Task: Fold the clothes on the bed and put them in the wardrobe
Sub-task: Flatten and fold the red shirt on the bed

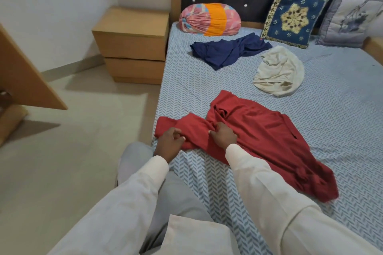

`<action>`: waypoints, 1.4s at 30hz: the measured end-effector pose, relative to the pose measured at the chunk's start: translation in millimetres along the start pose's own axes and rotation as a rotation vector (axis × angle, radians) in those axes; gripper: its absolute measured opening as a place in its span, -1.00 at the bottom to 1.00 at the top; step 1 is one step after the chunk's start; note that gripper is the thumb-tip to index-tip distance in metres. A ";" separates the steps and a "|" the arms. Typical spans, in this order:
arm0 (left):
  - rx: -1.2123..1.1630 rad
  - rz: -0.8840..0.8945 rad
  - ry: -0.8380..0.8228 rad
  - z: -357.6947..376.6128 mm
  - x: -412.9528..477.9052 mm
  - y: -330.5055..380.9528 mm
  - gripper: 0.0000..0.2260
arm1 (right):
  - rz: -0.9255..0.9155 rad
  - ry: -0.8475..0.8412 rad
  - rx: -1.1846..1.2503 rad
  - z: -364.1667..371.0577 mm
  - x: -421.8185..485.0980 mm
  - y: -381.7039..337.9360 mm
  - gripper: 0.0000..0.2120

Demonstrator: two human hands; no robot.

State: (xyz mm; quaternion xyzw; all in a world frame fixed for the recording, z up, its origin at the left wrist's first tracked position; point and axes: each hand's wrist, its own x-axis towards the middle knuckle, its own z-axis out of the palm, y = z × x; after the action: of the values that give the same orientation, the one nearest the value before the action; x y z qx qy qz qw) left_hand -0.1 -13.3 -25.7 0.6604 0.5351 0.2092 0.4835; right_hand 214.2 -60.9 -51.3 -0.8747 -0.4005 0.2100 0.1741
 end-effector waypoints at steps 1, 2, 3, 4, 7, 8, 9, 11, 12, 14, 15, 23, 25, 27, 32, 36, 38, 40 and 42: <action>-0.066 -0.033 0.028 0.2 1.2 0.2 -0.78 | -0.028 0.001 0.046 -3.6 -0.7 -3.8 -0.72; -0.138 -0.064 0.054 -1.0 2.4 0.7 -0.78 | -0.072 -0.002 0.094 -5.4 -0.7 -7.6 -0.82; -0.213 -0.087 0.067 -0.9 3.7 1.2 -0.77 | -0.135 -0.013 0.136 -8.4 -4.6 -10.9 -0.93; -0.285 -0.111 0.066 -0.2 4.4 2.8 -0.76 | -0.197 -0.036 0.175 -11.0 -10.0 -14.0 -0.92; -0.431 -0.156 0.038 1.2 4.5 9.0 -0.67 | -0.330 -0.164 0.347 -14.9 -31.5 -21.6 -0.91; -0.448 -0.155 0.027 0.7 4.2 10.1 -0.64 | -0.371 -0.226 0.396 -15.2 -38.8 -23.2 -0.87; -0.458 -0.150 0.013 -0.1 3.3 11.2 -0.60 | -0.406 -0.287 0.420 -14.9 -45.8 -23.9 -0.82; -0.435 -0.149 -0.020 -2.5 3.4 11.2 -0.50 | -0.497 -0.370 0.411 -14.7 -57.1 -24.8 -0.66; -0.417 -0.159 -0.041 -3.8 2.5 12.2 -0.47 | -0.552 -0.374 0.379 -13.2 -60.2 -24.6 -0.58; -0.382 -0.174 -0.063 -4.2 3.6 9.9 -0.49 | -0.653 -0.338 0.317 -10.5 -66.8 -26.1 -0.51; -0.377 -0.171 -0.064 -3.5 4.3 8.4 -0.60 | -0.693 -0.316 0.302 -8.4 -69.4 -26.1 -0.53; -0.703 -0.127 -0.110 -10.8 -6.2 14.0 -0.89 | -0.485 -0.234 0.384 6.6 -86.7 -21.1 -0.61; -0.731 -0.131 -0.141 -11.8 -8.3 15.1 -0.90 | -0.357 -0.205 0.476 13.5 -88.1 -26.6 -0.45; -0.719 -0.135 -0.153 -12.7 -10.1 14.7 -0.89 | -0.260 -0.157 0.619 21.5 -84.6 -33.4 -0.43; -0.470 -0.077 -0.056 -10.4 -8.0 9.2 -0.76 | -0.172 -0.131 0.823 22.0 -82.7 -43.3 -0.53; -0.033 0.309 -0.005 -19.6 -9.4 13.7 -0.52 | -0.381 -0.054 0.630 12.4 -88.2 -45.8 -0.60; 0.095 0.432 -0.113 -30.2 -9.2 17.1 -0.46 | -0.473 -0.020 0.565 9.7 -92.1 -49.1 -0.63; 0.195 0.486 -0.220 -42.9 -9.3 19.5 -0.51 | -0.506 -0.004 0.559 11.7 -95.8 -50.9 -0.65; 0.231 0.496 -0.288 -54.6 -9.6 17.5 -0.58 | -0.481 -0.014 0.614 16.5 -99.1 -51.8 -0.67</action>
State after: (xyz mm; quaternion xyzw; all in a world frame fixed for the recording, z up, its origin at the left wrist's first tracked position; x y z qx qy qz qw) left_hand -37.8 1.3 16.1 0.8442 0.3037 0.1628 0.4105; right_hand 114.7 -103.3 -18.3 -0.6616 -0.5137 0.2794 0.4694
